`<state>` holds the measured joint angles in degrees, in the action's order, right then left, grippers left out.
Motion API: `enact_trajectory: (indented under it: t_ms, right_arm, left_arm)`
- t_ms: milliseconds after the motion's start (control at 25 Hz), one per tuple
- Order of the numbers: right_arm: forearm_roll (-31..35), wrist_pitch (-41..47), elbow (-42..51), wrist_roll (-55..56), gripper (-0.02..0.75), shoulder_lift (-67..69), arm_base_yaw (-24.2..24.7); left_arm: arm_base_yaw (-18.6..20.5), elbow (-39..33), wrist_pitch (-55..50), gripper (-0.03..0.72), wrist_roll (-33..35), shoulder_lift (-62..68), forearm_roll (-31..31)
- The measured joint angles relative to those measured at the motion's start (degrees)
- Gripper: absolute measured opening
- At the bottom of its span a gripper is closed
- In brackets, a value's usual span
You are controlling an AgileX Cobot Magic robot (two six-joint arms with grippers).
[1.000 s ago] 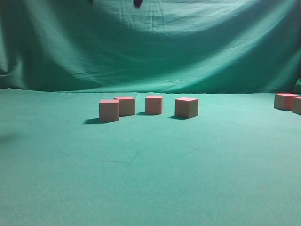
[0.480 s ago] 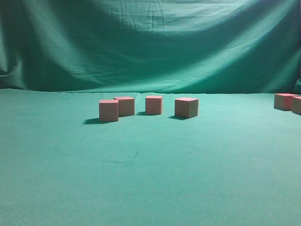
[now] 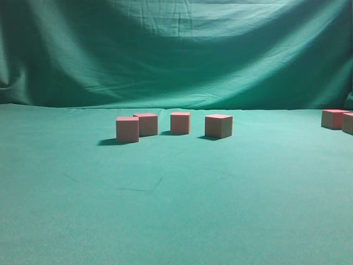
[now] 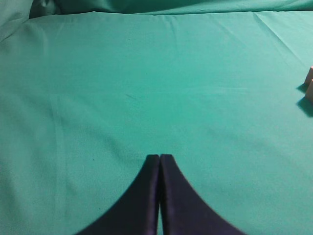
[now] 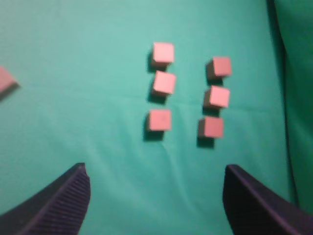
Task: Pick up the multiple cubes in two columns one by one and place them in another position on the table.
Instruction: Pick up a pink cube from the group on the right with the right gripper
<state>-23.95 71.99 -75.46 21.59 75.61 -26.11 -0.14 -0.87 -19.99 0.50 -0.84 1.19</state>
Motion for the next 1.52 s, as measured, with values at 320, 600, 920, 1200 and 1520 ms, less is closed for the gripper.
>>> enact_trajectory:
  t_ms: [320, 600, 920, 1200, 1520]
  right_arm:
    - [6.13, -4.86, 11.15, 0.10, 0.546, 3.22, 14.89]
    - [10.36, -11.94, 11.15, -3.86, 0.546, 10.73, 17.26]
    - [10.90, -19.70, 10.89, -6.84, 0.546, 21.94, 17.40]
    - [10.90, -20.98, 4.96, -7.33, 0.546, 30.92, 19.62]
    - [11.75, -22.02, 2.63, -7.88, 0.546, 34.54, 19.88]
  left_arm:
    - [0.00, 0.00, 0.00, 0.000, 0.00, 0.00, 0.00]
    - [0.00, 0.00, 0.00, 0.000, 0.00, 0.00, 0.00]
    - [0.00, 0.00, 0.00, 0.000, 0.00, 0.00, 0.00]
    - [0.00, 0.00, 0.00, 0.000, 0.00, 0.00, 0.00]
    - [0.00, 0.00, 0.00, 0.000, 0.00, 0.00, 0.00]
